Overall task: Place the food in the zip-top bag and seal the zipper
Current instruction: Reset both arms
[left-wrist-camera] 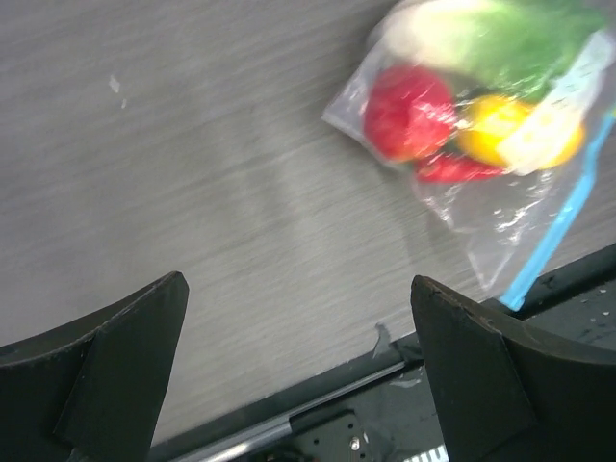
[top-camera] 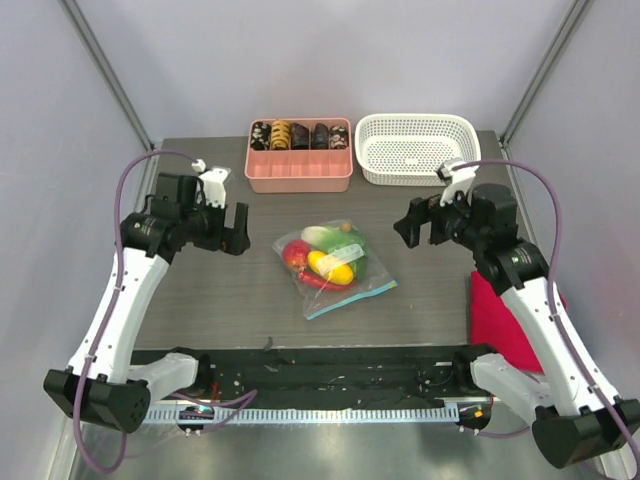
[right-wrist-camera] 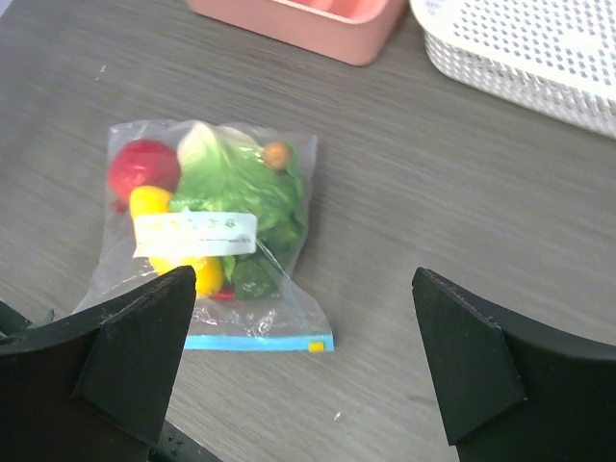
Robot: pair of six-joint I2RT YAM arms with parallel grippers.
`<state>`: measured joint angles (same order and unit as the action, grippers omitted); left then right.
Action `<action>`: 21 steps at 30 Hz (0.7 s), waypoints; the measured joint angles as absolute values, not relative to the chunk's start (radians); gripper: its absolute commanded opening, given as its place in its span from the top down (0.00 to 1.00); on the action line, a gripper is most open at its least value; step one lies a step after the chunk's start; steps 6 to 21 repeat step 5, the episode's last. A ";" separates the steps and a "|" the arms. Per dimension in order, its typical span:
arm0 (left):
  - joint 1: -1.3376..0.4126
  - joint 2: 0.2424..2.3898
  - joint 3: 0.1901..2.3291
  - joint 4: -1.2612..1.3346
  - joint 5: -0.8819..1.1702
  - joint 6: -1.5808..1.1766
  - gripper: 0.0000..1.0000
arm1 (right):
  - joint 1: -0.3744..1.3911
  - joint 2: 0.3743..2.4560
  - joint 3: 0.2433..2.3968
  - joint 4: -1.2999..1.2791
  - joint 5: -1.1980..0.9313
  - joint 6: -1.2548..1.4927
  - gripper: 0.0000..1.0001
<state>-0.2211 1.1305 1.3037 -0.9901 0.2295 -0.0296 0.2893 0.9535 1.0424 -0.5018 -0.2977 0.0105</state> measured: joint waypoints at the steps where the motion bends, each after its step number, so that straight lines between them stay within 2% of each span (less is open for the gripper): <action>1: -0.221 1.127 1.288 -0.996 0.209 -0.037 0.00 | 0.266 0.928 1.020 -0.507 -0.287 0.031 0.00; 5: -0.221 1.113 1.212 -1.024 0.125 -0.054 0.00 | 0.218 0.845 0.938 -0.520 -0.271 0.087 0.00; 21: -0.221 1.113 1.212 -1.024 0.125 -0.054 0.00 | 0.218 0.845 0.938 -0.520 -0.271 0.087 0.00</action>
